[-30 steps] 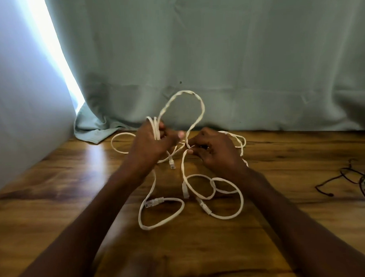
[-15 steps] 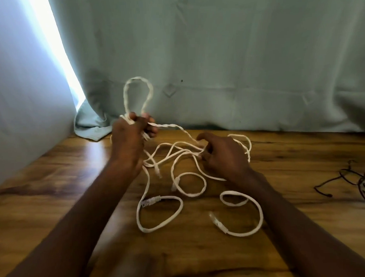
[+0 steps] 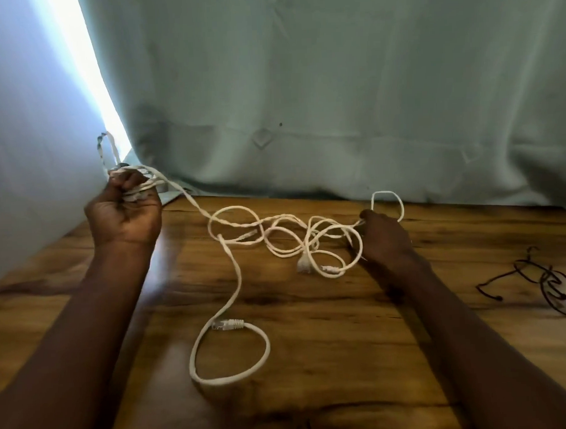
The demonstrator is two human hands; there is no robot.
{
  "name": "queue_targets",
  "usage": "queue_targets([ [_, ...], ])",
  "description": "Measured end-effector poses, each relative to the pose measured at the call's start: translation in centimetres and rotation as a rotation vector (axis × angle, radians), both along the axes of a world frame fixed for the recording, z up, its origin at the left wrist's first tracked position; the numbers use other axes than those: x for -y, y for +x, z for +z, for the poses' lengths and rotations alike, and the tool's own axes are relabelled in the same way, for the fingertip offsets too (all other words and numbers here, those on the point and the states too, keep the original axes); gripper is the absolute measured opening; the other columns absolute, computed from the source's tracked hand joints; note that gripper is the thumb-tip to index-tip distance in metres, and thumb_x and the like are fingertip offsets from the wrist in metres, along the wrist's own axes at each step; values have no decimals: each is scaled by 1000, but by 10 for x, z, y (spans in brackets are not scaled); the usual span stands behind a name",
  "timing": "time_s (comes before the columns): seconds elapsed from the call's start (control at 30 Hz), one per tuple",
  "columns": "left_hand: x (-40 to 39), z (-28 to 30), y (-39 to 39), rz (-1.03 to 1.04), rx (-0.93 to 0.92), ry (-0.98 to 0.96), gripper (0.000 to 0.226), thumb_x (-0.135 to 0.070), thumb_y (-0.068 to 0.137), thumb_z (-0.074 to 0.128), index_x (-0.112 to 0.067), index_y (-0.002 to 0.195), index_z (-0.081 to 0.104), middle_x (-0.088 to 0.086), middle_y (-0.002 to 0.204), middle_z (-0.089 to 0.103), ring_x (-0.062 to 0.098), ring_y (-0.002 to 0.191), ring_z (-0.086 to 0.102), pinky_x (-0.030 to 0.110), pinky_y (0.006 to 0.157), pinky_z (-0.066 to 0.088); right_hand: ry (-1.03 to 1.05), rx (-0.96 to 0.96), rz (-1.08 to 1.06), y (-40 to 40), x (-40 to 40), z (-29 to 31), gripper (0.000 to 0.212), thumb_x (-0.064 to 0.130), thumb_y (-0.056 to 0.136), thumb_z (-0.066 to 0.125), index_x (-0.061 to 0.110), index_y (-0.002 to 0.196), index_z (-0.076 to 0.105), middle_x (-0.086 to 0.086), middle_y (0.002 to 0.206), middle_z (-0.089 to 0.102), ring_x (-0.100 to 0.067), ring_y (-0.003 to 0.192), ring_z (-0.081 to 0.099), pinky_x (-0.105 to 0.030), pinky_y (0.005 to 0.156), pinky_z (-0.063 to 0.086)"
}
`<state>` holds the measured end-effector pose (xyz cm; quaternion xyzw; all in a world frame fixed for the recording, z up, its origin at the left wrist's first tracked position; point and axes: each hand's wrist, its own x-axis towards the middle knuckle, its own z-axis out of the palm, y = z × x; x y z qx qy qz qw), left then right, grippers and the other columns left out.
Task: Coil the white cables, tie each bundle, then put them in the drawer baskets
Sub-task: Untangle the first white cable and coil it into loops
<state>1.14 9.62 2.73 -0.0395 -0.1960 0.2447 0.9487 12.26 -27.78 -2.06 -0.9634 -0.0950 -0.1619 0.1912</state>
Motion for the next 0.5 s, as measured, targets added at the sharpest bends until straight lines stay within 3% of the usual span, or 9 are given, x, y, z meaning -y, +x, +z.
queue_targets([
  [0.07,-8,-5,1,33,-49,35,40,33,39,68,9,70,60,14,63,56,22,55,53,25,56,42,89,-66,19,4,6,4,65,53,88,74,14,138,57,-16,134,66,-38,124,62,-46,98,54],
  [0.17,0,-10,7,29,-220,197,36,20,45,72,1,74,62,6,61,56,14,47,55,20,45,46,260,-126,85,1,5,13,82,51,85,78,20,153,44,-9,142,63,-31,129,60,-42,105,50],
  [0.3,30,-4,8,-26,-506,615,26,9,68,62,-12,73,48,-4,55,46,5,42,46,16,41,42,229,-148,139,-5,-1,17,75,47,85,80,25,150,49,-4,125,69,-26,117,65,-43,100,54],
  [0.37,47,-2,9,118,-664,854,24,2,88,51,-15,73,44,-4,55,39,7,42,39,20,41,35,237,-186,146,-8,-3,19,72,47,85,81,25,147,52,-2,123,68,-24,116,66,-39,97,54],
  [0.43,66,1,6,293,-723,1023,21,-1,90,52,-15,75,48,-1,56,41,11,45,40,23,44,32,267,-192,157,-6,-3,22,67,41,84,83,26,142,55,0,113,70,-22,107,69,-37,91,56],
  [0.5,76,2,2,397,-774,1171,20,-2,89,56,-10,72,53,5,58,47,16,47,44,23,45,33,450,-157,142,-6,-2,32,52,23,85,82,23,133,63,-2,105,74,-19,93,72,-30,80,56],
])
